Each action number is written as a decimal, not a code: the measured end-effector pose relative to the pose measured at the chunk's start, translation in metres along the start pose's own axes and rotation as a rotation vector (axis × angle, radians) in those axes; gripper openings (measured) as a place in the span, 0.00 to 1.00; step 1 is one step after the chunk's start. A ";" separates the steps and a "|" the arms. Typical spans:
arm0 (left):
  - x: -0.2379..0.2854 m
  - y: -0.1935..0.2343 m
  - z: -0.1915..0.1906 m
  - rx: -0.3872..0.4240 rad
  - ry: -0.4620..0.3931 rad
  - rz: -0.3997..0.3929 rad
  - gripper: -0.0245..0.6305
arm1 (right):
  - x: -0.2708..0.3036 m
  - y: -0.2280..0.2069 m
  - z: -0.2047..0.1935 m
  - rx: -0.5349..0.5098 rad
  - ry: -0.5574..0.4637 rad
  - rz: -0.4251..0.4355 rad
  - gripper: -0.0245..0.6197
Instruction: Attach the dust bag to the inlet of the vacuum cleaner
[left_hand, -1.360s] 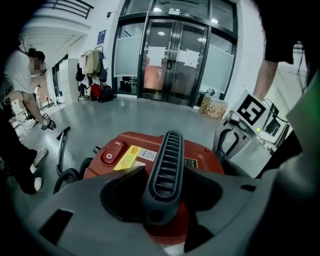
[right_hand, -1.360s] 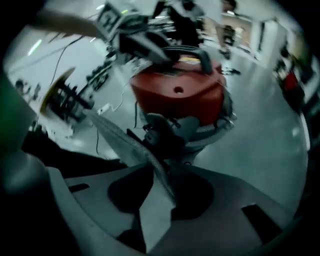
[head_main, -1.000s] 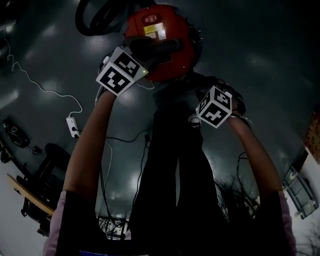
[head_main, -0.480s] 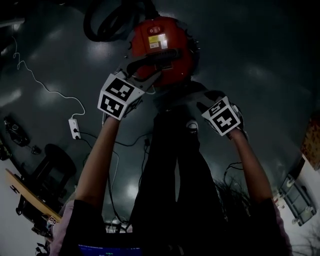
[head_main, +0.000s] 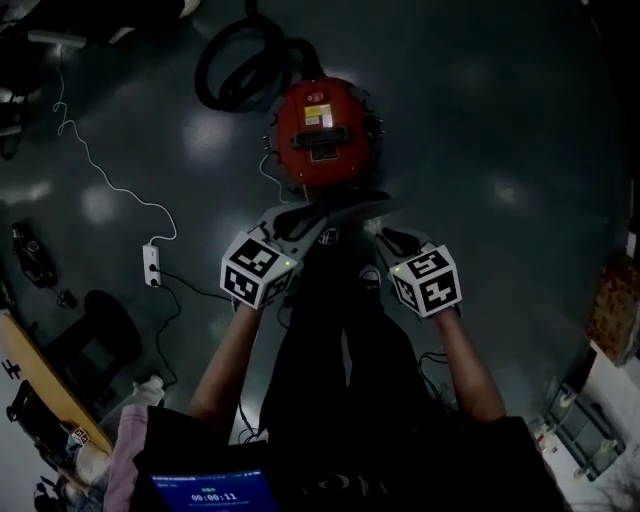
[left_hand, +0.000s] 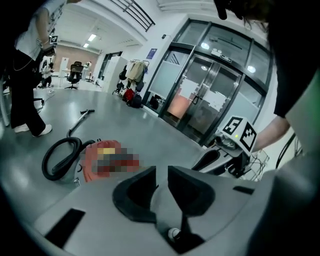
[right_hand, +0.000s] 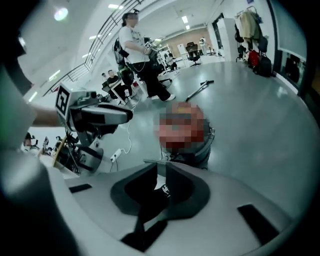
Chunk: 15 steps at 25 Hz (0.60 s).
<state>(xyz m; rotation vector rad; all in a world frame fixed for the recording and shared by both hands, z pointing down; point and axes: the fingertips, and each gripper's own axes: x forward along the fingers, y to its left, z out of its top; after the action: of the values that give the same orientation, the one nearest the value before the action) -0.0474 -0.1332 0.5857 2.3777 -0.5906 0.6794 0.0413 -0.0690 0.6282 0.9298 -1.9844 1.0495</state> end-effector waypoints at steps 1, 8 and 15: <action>-0.008 -0.013 0.003 -0.014 -0.003 0.006 0.14 | -0.011 0.009 -0.002 0.020 -0.011 0.005 0.13; -0.063 -0.107 0.023 -0.031 -0.024 0.067 0.04 | -0.095 0.072 -0.022 0.060 -0.075 0.051 0.10; -0.111 -0.218 0.011 -0.048 -0.070 0.102 0.04 | -0.174 0.098 -0.048 0.039 -0.143 0.044 0.10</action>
<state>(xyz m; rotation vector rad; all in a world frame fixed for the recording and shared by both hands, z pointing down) -0.0099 0.0455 0.4224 2.3471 -0.7543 0.6201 0.0588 0.0598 0.4696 1.0105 -2.1164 1.0758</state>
